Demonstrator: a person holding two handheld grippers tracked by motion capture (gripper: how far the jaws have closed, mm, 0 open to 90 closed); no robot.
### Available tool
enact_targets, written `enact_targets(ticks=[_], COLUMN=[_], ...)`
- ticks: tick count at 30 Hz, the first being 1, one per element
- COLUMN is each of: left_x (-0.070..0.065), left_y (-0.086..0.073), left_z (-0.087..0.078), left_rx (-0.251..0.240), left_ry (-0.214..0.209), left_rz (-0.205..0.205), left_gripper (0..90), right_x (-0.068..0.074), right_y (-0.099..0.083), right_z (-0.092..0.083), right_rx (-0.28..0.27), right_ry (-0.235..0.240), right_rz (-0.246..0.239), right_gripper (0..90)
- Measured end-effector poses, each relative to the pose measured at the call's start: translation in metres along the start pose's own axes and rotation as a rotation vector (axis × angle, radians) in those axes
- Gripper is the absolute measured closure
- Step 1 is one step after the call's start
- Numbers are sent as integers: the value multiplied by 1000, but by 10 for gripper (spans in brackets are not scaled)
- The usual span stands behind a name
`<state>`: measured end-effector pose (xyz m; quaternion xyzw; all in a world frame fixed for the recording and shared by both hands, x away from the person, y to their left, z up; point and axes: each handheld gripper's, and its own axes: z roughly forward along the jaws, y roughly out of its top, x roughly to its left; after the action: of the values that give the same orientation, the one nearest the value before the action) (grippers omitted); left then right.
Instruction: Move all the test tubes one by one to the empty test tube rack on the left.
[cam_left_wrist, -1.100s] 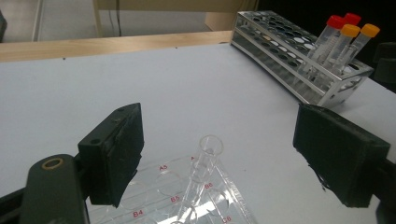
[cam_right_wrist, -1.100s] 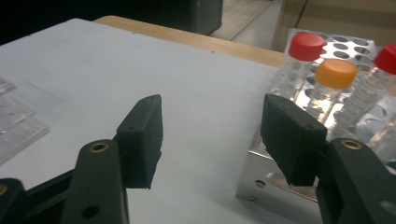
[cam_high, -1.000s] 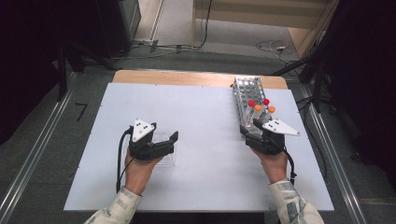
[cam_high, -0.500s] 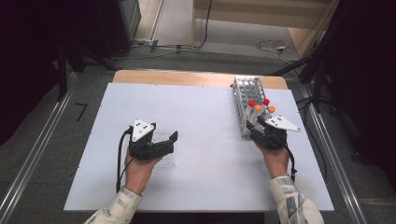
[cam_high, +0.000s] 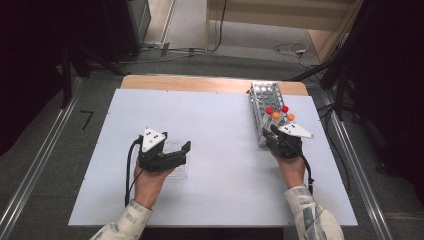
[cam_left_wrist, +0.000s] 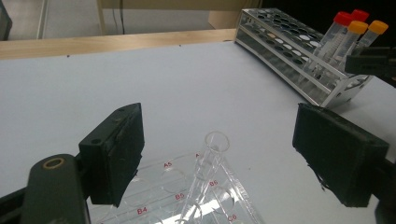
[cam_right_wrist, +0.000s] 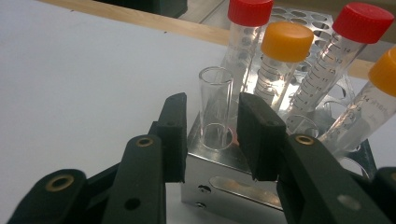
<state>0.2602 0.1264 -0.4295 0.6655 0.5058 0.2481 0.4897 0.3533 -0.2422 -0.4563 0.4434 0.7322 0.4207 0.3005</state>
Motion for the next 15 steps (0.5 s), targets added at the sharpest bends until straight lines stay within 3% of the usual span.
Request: enact_targets(ticks=[15], left_x=[0], left_y=[0], left_z=[0], left_rx=[4], left_ry=[3], left_rz=[2], left_gripper=[173], right_x=[-1], right_y=[0], right_z=[6], right_rx=[7], right_ry=[-10], right_rz=[-8], right_gripper=[709])
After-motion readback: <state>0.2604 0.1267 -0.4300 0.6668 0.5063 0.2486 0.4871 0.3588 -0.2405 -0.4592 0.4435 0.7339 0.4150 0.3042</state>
